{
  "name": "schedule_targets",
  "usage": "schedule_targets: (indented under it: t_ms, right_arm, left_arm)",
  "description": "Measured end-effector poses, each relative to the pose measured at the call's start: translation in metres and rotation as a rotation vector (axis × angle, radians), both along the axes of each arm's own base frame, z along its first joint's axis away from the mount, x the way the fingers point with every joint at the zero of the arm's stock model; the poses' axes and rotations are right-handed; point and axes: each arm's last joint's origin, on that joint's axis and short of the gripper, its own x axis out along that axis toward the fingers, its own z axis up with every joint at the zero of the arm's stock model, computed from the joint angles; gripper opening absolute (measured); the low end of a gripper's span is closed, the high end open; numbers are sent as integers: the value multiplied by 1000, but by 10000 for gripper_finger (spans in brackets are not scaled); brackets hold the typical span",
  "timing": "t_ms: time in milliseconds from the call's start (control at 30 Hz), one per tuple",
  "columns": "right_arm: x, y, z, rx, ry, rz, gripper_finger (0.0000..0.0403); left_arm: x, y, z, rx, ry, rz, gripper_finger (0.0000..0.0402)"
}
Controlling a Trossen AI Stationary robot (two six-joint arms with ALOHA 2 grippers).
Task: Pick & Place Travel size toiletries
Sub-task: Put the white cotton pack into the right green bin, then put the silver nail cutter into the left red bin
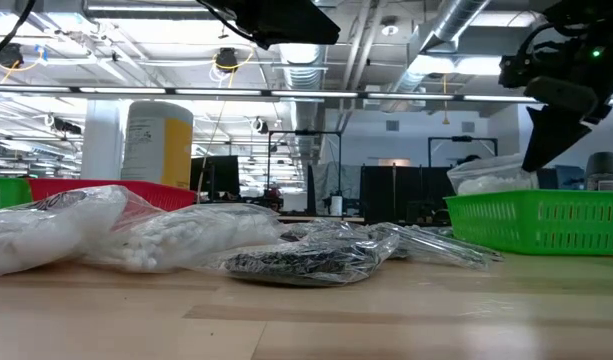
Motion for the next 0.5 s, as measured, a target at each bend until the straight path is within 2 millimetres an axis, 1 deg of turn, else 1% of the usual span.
schedule_targets:
  t_ms: [333, 500]
  right_arm:
    - [5, 1, 21, -45, 5, 55, 144]
    - [12, 4, 40, -46, -28, 115, 177]
  left_arm:
    - [0, 1, 0, -3, 0, 3, 62]
    - [1, 12, -4, -44, 31, 52, 62]
